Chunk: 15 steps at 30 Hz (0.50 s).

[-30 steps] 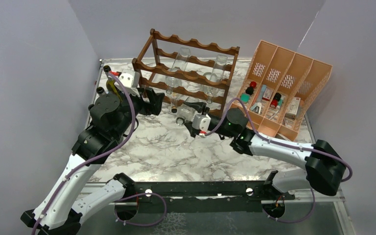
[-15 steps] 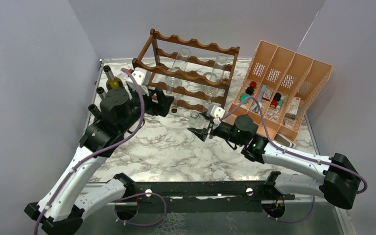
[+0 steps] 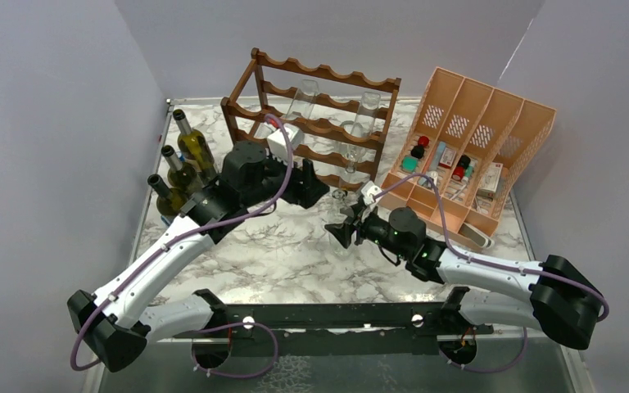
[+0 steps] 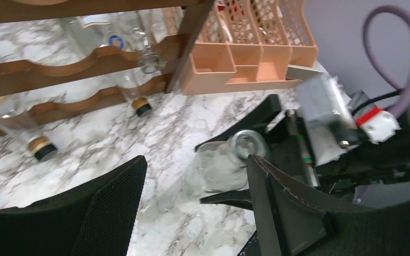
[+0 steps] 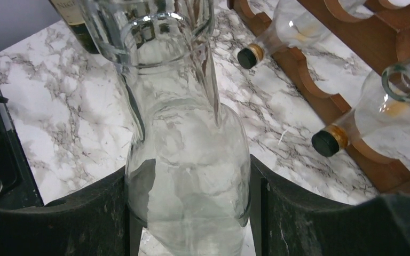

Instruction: Take the wine bottle off the wine rack

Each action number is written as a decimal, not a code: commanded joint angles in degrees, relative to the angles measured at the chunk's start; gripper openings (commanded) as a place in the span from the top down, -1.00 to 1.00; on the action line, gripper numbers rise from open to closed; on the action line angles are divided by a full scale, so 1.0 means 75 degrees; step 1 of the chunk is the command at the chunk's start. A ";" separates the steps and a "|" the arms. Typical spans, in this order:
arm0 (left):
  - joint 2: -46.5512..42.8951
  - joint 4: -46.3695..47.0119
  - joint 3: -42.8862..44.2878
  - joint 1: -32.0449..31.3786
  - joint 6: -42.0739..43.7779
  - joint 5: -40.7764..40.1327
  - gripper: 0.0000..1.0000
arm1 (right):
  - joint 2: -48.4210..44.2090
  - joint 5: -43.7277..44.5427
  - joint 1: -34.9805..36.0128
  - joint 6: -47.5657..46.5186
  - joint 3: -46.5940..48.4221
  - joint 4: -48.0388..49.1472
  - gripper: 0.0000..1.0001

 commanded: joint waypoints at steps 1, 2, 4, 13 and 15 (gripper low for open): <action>0.0343 0.0664 0.0268 -0.0873 0.0008 -0.0393 -0.47 | -0.0214 0.0419 0.0047 0.0273 -0.0152 0.0878 0.37; 0.0460 0.0655 0.0349 -0.1068 0.0081 -0.0570 -0.47 | -0.0239 0.0452 0.0047 0.0275 -0.0165 0.0866 0.37; 0.0690 0.0639 0.0493 -0.1405 0.0150 -0.0853 -0.45 | -0.0287 0.0544 0.0046 0.0300 -0.0216 0.0868 0.37; 0.1542 0.0304 0.0878 -0.2131 0.0694 -0.2236 -0.39 | -0.0538 0.0758 0.0047 0.0494 -0.0464 0.0905 0.36; 0.1755 0.0261 0.1023 -0.2426 0.0821 -0.2516 -0.33 | -0.0567 0.0810 0.0046 0.0572 -0.0501 0.0883 0.36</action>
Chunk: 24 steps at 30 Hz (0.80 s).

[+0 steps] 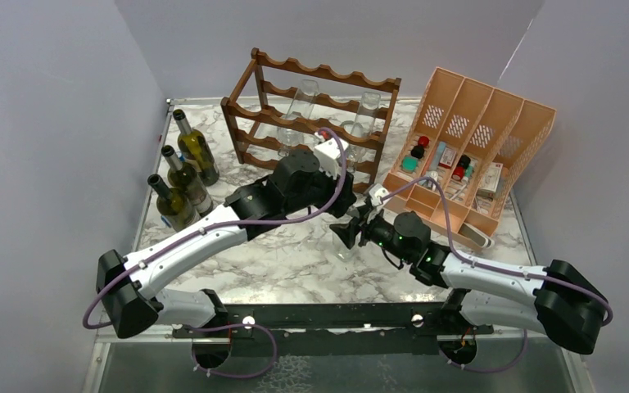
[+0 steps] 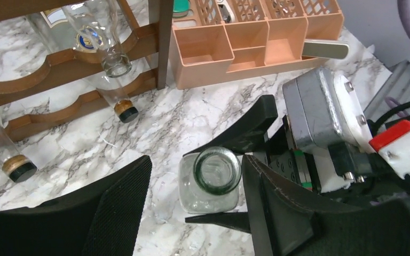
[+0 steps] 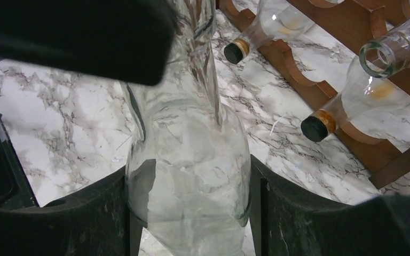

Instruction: Take the wine bottle off the wine rack

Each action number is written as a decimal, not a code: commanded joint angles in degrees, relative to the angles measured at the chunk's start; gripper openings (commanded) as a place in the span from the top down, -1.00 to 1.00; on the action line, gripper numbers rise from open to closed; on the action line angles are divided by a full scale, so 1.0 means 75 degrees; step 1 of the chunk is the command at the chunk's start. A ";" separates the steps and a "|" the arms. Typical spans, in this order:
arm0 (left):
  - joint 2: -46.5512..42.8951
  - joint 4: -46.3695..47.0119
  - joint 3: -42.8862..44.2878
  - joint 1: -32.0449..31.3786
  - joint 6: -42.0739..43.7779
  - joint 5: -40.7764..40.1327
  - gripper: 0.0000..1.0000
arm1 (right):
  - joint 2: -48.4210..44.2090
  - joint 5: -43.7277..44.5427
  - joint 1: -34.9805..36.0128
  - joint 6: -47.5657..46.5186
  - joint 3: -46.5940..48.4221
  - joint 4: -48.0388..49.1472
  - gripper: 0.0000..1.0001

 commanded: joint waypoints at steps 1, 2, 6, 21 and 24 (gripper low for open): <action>0.0444 -0.0074 0.0527 -0.0567 0.0455 -0.1074 -0.27 | -0.0274 0.0327 0.0047 0.0256 -0.0041 0.0688 0.36; 0.0511 -0.0142 0.0602 -0.0684 0.0516 -0.1313 -0.21 | -0.0282 0.0323 0.0047 0.0274 -0.0058 0.0700 0.36; 0.0683 -0.0219 0.0689 -0.0814 0.0651 -0.1561 -0.16 | -0.0378 0.0336 0.0046 0.0336 -0.0105 0.0686 0.36; 0.0895 -0.0395 0.0799 -0.1041 0.0877 -0.1710 0.38 | -0.0579 0.0483 0.0047 0.0389 -0.0195 0.0418 0.28; 0.0876 -0.0412 0.0891 -0.1032 0.1080 -0.1890 0.53 | -0.0558 0.0438 0.0046 0.0548 -0.0300 0.0413 0.19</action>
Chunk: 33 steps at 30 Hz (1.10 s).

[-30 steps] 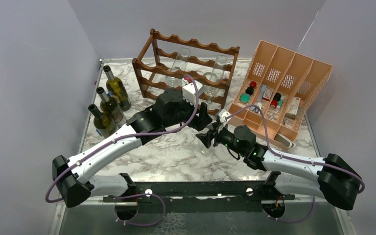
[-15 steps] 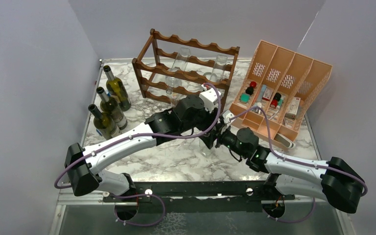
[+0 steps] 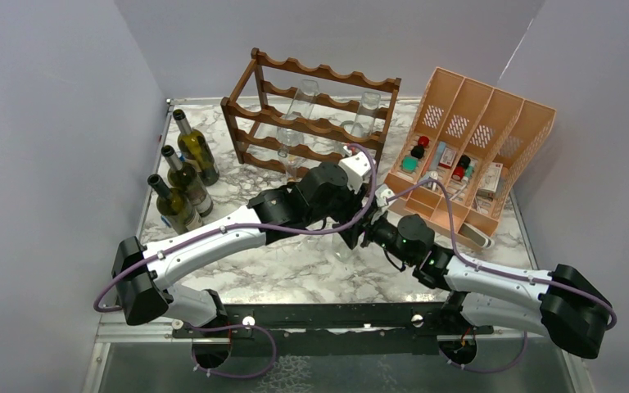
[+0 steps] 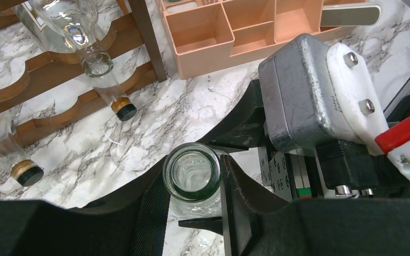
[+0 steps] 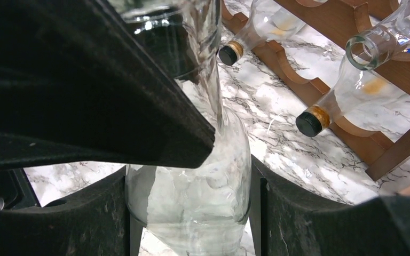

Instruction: Take the wine bottle off the wine rack

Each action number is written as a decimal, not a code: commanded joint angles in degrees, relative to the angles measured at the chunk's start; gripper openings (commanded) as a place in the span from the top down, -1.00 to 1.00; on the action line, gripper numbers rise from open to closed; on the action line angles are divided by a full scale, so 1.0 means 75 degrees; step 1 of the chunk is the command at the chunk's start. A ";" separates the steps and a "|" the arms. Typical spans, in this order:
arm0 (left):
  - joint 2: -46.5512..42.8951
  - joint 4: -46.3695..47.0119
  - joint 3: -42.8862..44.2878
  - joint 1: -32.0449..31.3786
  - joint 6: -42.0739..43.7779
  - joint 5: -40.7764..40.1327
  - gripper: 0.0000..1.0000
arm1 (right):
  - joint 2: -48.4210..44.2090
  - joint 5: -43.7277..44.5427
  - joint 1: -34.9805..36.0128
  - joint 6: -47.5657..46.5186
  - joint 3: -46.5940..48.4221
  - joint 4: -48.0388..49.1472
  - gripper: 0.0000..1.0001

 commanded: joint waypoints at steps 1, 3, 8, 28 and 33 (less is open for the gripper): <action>-0.0076 -0.0006 0.0325 -0.0006 0.0473 -0.0589 0.60 | -0.0211 0.0091 0.0044 0.0354 -0.0106 0.0352 0.13; -0.0157 -0.0010 0.0331 0.0003 0.0564 -0.0756 0.69 | -0.0229 -0.0162 0.0045 0.0318 -0.0122 0.0264 -0.06; -0.0301 -0.0088 0.0407 0.0028 0.0899 -0.1101 0.81 | -0.0240 -0.0111 0.0047 0.0347 0.0250 -0.0705 -0.99; -0.1047 0.0139 0.0305 0.4320 0.1060 -0.1277 0.86 | -0.2755 0.1567 0.0047 0.1488 0.0607 -0.3556 -0.99; -0.0671 0.0352 0.0380 0.5366 0.0920 -0.1151 0.86 | -0.1946 0.1592 0.0041 0.2041 0.1606 -0.4624 -0.99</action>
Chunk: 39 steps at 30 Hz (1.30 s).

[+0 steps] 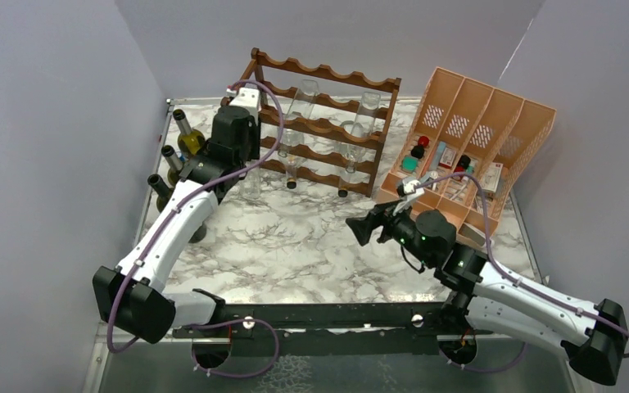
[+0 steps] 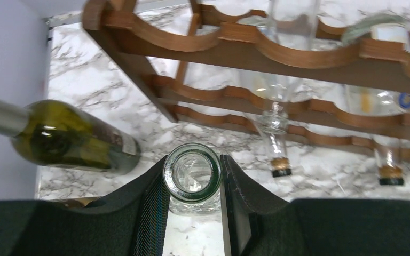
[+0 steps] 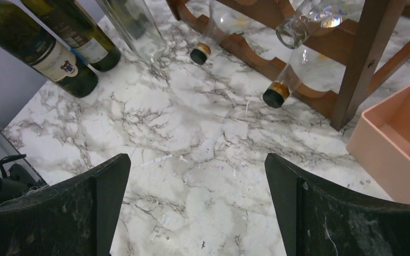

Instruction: Take the wine bottle off the wine rack

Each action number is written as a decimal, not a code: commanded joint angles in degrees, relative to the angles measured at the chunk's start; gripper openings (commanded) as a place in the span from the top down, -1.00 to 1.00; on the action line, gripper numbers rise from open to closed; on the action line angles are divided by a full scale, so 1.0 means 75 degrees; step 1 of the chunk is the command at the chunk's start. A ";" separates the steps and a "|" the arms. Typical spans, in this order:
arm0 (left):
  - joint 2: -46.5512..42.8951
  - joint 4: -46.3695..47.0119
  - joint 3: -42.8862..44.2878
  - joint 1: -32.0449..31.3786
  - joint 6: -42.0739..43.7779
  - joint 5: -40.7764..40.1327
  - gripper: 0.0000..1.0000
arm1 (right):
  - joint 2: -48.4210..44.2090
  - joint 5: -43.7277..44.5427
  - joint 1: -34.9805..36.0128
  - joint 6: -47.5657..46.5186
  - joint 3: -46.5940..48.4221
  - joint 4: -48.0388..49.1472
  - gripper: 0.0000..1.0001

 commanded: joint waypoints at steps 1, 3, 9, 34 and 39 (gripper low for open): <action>0.0129 0.0811 0.0347 0.0794 -0.0070 -0.0014 0.86 | 0.0731 0.0566 0.0047 0.0898 0.1084 -0.1388 -0.99; 0.0174 0.0948 0.0348 0.1097 -0.0027 -0.0004 0.86 | 0.1135 0.0716 0.0047 0.1059 0.1581 -0.1970 -0.99; 0.0212 0.1272 0.0175 0.1888 -0.0031 0.0145 0.86 | 0.2460 0.1196 0.0047 0.1606 0.2966 -0.3691 -0.99; 0.1044 0.2579 -0.0289 0.2415 -0.0353 0.0378 0.88 | 0.1975 0.0597 0.0047 0.0280 0.3135 -0.3511 -0.99; 0.1009 0.2665 -0.0533 0.2493 -0.0328 0.0333 0.73 | 0.2025 0.0733 0.0047 0.0291 0.3211 -0.3773 -0.99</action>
